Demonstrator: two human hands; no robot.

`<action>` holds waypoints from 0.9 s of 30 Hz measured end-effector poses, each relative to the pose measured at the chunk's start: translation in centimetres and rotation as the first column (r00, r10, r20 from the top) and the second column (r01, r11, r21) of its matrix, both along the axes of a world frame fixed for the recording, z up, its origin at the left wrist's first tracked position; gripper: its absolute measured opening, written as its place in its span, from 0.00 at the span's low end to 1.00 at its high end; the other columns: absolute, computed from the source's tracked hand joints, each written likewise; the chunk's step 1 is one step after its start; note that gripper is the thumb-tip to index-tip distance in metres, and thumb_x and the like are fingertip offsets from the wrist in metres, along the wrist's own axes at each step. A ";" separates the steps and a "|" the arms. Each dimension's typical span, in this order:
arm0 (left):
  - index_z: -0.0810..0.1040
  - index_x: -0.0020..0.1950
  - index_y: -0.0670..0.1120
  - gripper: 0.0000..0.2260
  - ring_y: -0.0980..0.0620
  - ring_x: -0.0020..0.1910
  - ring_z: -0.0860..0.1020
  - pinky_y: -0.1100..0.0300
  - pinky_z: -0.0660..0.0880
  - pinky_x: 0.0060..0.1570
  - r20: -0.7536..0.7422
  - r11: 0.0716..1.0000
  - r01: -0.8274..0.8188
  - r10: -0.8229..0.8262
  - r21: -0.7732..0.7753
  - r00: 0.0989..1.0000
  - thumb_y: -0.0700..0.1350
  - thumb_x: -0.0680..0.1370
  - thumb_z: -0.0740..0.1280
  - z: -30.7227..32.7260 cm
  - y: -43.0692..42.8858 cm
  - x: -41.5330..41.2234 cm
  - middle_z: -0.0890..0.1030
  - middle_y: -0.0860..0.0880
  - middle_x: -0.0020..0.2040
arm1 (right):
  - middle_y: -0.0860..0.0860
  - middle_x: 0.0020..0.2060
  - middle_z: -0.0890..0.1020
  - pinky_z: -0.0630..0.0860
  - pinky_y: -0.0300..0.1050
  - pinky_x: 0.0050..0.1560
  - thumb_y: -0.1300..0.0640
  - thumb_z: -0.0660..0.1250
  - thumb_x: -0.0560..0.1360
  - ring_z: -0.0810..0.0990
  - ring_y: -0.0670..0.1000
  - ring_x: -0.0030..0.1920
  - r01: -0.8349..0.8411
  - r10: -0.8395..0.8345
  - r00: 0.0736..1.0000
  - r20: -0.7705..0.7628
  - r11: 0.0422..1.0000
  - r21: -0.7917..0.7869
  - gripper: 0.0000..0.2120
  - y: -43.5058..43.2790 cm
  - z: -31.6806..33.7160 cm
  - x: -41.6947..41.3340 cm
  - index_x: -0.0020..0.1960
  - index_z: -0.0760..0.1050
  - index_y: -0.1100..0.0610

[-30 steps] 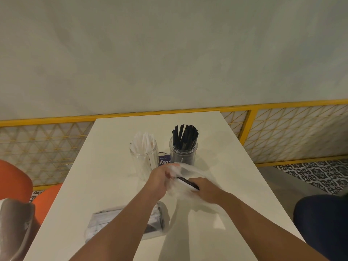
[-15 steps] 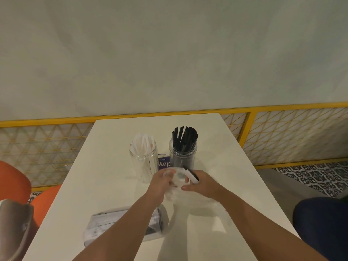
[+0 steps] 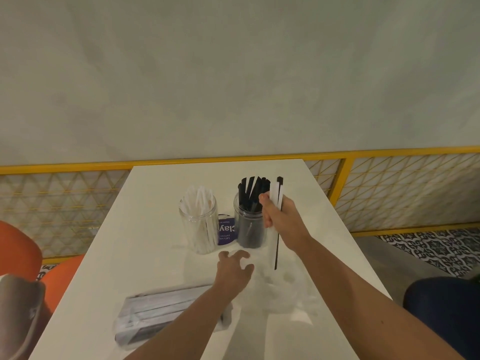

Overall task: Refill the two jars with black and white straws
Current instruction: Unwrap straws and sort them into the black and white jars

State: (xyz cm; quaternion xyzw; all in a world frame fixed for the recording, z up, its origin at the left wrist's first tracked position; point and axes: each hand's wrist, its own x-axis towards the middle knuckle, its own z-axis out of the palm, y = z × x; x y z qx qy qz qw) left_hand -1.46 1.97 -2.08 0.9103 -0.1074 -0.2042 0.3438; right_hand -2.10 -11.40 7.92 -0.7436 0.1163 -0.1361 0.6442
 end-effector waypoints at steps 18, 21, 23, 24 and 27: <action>0.72 0.39 0.43 0.09 0.54 0.22 0.67 0.62 0.71 0.28 -0.335 0.682 -0.078 -0.254 -0.727 0.908 0.44 0.78 0.64 8.1 0.1 0.6 0.68 0.50 0.24 | 0.53 0.29 0.74 0.77 0.43 0.37 0.62 0.63 0.77 0.74 0.49 0.29 -0.267 0.278 0.960 0.005 0.918 0.293 0.03 2.5 2.7 1.9 0.45 0.74 0.58; 0.72 0.39 0.47 0.09 0.55 0.22 0.65 0.61 0.68 0.26 -0.223 0.732 -0.097 -0.077 -0.674 0.972 0.47 0.78 0.64 8.1 0.0 0.7 0.68 0.50 0.26 | 0.54 0.38 0.78 0.76 0.44 0.44 0.60 0.67 0.74 0.78 0.50 0.39 -0.058 0.063 0.993 -0.100 0.997 0.054 0.07 2.8 2.3 2.6 0.51 0.75 0.60; 0.72 0.39 0.50 0.08 0.56 0.23 0.67 0.63 0.67 0.26 -0.085 0.784 -0.072 0.024 -0.617 0.996 0.49 0.78 0.64 7.8 -0.1 0.9 0.70 0.51 0.28 | 0.55 0.43 0.78 0.76 0.40 0.43 0.56 0.70 0.72 0.78 0.52 0.44 0.064 -0.076 0.991 -0.114 0.992 -0.108 0.15 3.0 1.8 3.0 0.55 0.73 0.61; 0.72 0.40 0.51 0.08 0.57 0.24 0.68 0.66 0.68 0.26 -0.013 0.804 -0.061 0.066 -0.592 0.998 0.49 0.78 0.64 7.7 -0.1 0.9 0.70 0.53 0.29 | 0.56 0.44 0.78 0.76 0.38 0.40 0.54 0.70 0.72 0.78 0.52 0.44 0.101 -0.122 0.987 -0.103 0.977 -0.189 0.16 3.1 1.7 3.1 0.55 0.73 0.62; 0.72 0.45 0.49 0.06 0.57 0.29 0.71 0.70 0.69 0.28 0.137 0.852 -0.062 0.155 -0.520 0.978 0.50 0.78 0.64 7.3 0.0 1.4 0.73 0.54 0.33 | 0.56 0.40 0.77 0.76 0.45 0.42 0.54 0.68 0.73 0.77 0.54 0.42 0.117 -0.153 0.983 -0.097 0.946 -0.302 0.15 3.6 1.9 3.2 0.51 0.73 0.65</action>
